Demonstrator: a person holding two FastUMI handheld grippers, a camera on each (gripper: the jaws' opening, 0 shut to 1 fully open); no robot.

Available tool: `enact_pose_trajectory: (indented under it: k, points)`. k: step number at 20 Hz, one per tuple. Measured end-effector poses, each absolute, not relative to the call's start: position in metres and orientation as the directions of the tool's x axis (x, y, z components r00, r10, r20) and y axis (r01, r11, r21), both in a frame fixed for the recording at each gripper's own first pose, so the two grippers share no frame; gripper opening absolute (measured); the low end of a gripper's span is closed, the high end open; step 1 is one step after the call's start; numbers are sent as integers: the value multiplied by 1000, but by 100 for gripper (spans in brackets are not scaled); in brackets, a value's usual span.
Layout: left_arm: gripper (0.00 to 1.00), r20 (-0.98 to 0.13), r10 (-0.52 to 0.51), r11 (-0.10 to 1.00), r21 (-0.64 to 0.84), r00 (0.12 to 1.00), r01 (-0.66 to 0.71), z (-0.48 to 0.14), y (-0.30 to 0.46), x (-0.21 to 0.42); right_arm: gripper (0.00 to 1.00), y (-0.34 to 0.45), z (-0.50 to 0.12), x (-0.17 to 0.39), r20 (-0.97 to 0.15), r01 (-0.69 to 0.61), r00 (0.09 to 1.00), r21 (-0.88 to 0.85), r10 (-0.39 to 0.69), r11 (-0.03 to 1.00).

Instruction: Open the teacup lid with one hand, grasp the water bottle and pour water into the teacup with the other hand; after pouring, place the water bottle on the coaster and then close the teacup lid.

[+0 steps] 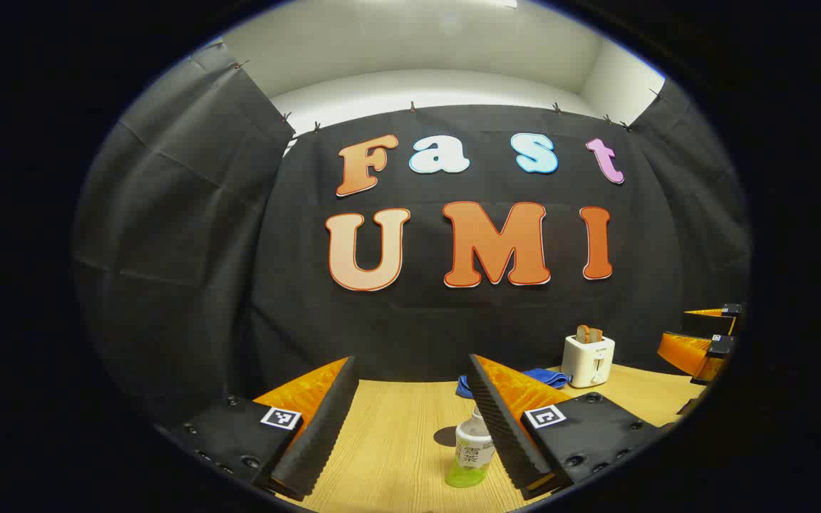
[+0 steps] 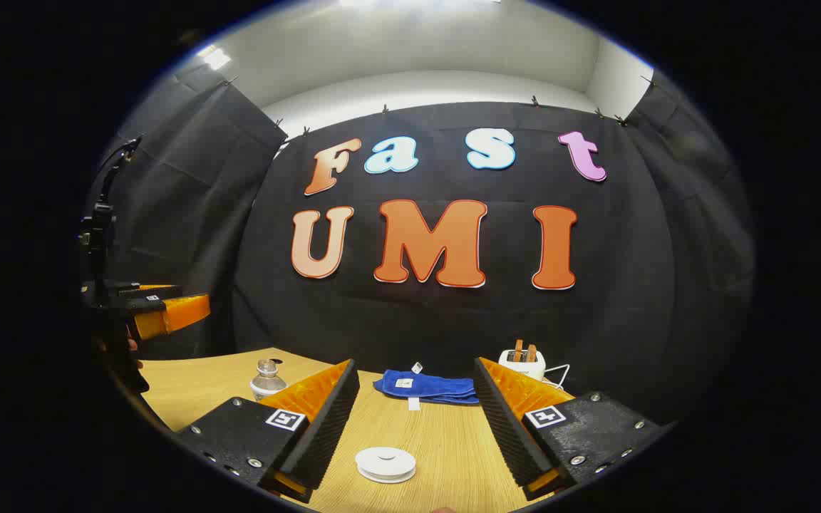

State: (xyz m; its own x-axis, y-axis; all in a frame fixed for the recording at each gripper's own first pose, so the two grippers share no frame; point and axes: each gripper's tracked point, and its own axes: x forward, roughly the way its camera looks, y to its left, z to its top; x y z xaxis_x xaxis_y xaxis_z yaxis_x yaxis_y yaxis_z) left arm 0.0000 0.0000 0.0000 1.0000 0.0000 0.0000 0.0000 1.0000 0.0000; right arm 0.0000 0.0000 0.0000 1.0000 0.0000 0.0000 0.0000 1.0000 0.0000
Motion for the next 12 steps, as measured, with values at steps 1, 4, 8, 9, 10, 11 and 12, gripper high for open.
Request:
enact_pose_trajectory:
  k: [1, 4, 8, 9, 10, 11, 12]
  points:
    - [98, 0, 2, 1000, 2, 1000, -2, 1, 1, 0, 96, 1, 0, 0, -2, 0, 1000, -2, 0, 1000]
    - [98, -2, 2, 1000, 3, 1000, -2, -1, -2, 0, 96, 1, -4, 0, -10, -6, 1000, 1, 6, 1000]
    - [98, -3, -1, 1000, 13, 1000, 1, -1, -3, -1, 96, 0, -5, 1, -16, -4, 1000, -3, 4, 1000]
    - [98, -2, -1, 1000, 14, 1000, 1, -1, -3, -1, 96, 0, -6, 1, -18, -4, 1000, -1, 4, 1000]
    - [98, 0, -3, 1000, 16, 1000, 3, -1, -4, -2, 96, 0, -7, 1, -20, -5, 1000, 0, 5, 1000]
    - [98, 1, -3, 1000, 19, 1000, 3, -1, -4, -2, 96, -1, -9, 1, -24, -5, 1000, 0, 5, 1000]
    - [98, 3, -4, 1000, 22, 1000, 4, 0, -5, -2, 96, 0, -11, 0, -29, -6, 1000, 1, 6, 1000]
